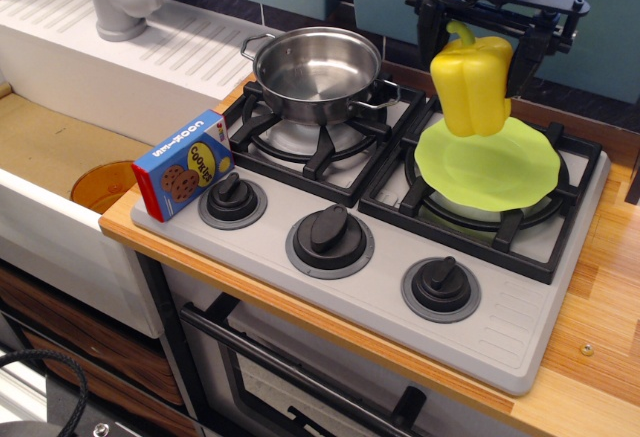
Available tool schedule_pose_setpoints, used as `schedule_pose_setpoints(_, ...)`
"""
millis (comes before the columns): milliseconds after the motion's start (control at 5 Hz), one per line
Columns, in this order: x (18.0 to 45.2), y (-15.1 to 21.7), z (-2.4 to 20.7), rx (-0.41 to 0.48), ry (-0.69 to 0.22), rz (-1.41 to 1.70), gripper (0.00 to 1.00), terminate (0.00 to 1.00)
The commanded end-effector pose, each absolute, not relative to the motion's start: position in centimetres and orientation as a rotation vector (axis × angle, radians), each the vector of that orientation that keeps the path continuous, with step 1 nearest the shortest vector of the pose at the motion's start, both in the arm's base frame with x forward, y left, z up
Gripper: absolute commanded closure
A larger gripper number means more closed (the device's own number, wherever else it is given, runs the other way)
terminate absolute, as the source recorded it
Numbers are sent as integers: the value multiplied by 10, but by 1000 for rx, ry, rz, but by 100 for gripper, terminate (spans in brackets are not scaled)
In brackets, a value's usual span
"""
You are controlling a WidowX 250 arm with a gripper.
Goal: Put yellowpepper on plate and cookiebox in pot or pan on stove
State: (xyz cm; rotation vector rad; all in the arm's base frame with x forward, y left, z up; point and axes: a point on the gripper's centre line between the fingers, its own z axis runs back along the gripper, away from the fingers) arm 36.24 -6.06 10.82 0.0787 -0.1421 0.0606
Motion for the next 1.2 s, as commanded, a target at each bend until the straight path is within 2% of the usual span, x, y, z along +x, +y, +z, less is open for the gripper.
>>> schedule_pose_setpoints(0, 376, -63, 116, 55, -237, 67, 0, 0)
schedule_pose_setpoints(800, 357, -83, 114, 67, -236, 106, 0, 0)
schedule_pose_setpoints(1000, 352, -83, 125, 65, -220, 102, 0, 0)
